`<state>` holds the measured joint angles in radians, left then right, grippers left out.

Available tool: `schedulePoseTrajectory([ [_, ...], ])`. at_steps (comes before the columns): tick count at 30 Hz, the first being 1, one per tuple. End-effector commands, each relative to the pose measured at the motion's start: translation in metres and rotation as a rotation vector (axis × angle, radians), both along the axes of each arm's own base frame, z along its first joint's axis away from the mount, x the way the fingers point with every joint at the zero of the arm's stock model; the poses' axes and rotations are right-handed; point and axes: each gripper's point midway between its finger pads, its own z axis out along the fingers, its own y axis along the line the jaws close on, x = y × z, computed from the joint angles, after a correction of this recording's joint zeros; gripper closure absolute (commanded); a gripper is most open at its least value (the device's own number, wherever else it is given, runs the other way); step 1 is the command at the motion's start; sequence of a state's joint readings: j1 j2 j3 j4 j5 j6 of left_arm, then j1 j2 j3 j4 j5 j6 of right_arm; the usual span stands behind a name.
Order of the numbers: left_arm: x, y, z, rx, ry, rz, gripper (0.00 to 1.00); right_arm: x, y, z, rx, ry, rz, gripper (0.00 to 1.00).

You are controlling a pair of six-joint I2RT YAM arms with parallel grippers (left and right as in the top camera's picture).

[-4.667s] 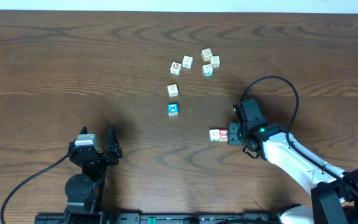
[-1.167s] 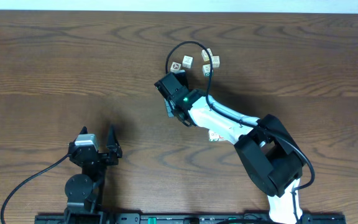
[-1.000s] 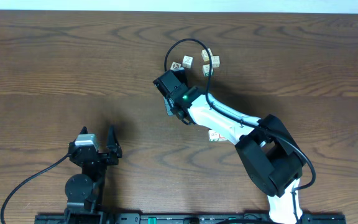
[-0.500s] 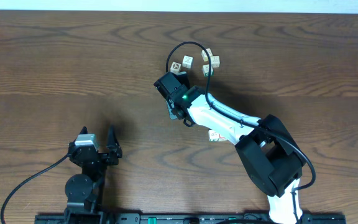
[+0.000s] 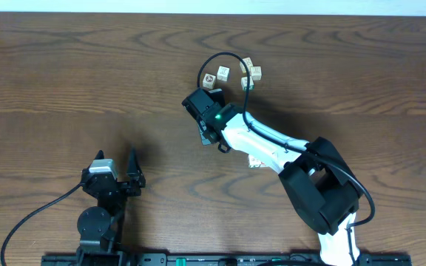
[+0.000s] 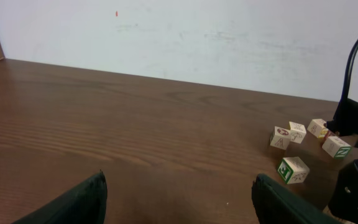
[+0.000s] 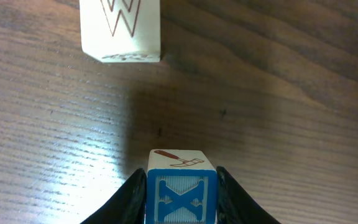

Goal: Lift 4 blocks
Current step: 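Lift the blue X block and carry it toward the near-right row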

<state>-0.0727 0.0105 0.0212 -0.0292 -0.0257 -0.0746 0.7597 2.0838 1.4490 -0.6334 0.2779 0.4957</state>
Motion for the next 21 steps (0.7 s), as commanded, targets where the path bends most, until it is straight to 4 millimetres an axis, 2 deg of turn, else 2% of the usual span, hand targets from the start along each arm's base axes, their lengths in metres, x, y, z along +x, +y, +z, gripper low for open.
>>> schedulePoseTrajectory([
  [1, -0.001, 0.005, -0.017, 0.006, 0.053, 0.029, 0.25, -0.004, 0.007, -0.002, 0.016, 0.008, -0.04, 0.73],
  [11, -0.001, 0.005, -0.017, 0.006, 0.053, 0.029, 0.25, -0.007, 0.01, -0.003, 0.039, 0.023, -0.063, 0.76],
  [18, -0.001, 0.005, -0.017, 0.006, 0.053, 0.029, 0.25, -0.001, 0.011, 0.001, 0.052, 0.008, -0.069, 0.75],
  [21, -0.001, 0.005, -0.017, 0.006, 0.053, 0.029, 0.25, 0.005, 0.008, 0.01, 0.063, -0.005, -0.079, 0.74],
])
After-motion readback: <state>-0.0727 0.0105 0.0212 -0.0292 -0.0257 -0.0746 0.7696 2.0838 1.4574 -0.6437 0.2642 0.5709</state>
